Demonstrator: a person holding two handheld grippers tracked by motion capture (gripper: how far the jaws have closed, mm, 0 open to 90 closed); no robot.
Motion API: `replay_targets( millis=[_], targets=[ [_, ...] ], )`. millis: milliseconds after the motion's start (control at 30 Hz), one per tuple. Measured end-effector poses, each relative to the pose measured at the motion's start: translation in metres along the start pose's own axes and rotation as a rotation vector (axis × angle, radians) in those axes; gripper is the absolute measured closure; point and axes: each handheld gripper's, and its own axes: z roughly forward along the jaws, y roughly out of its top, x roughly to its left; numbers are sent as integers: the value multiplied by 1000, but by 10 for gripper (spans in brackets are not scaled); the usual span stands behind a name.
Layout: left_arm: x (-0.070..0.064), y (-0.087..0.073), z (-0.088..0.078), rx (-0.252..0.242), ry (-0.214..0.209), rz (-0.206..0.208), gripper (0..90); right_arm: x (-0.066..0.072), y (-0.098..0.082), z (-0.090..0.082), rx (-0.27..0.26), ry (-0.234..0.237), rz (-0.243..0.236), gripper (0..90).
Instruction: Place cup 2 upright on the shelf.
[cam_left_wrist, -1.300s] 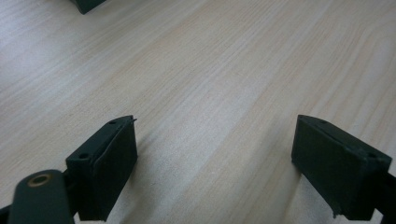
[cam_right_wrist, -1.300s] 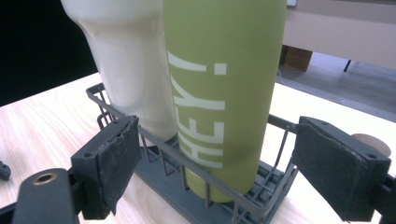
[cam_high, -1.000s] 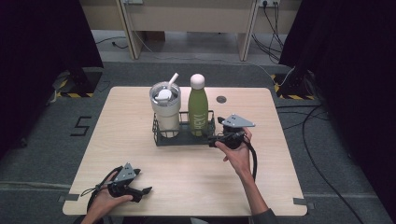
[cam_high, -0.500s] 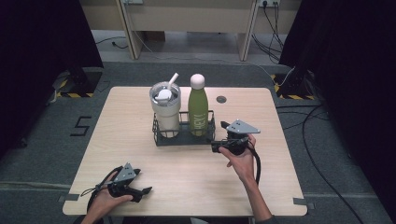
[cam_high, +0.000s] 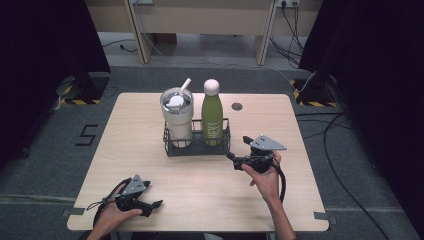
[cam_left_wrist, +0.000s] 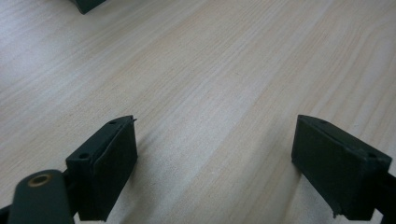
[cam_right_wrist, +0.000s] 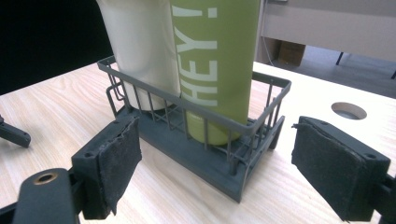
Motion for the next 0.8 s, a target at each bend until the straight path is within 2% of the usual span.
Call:
replay_targets(
  millis=[800],
  targets=[
    [0, 0, 0, 0, 0, 0, 137, 4, -24, -22, 41, 0, 3, 156]
  ],
)
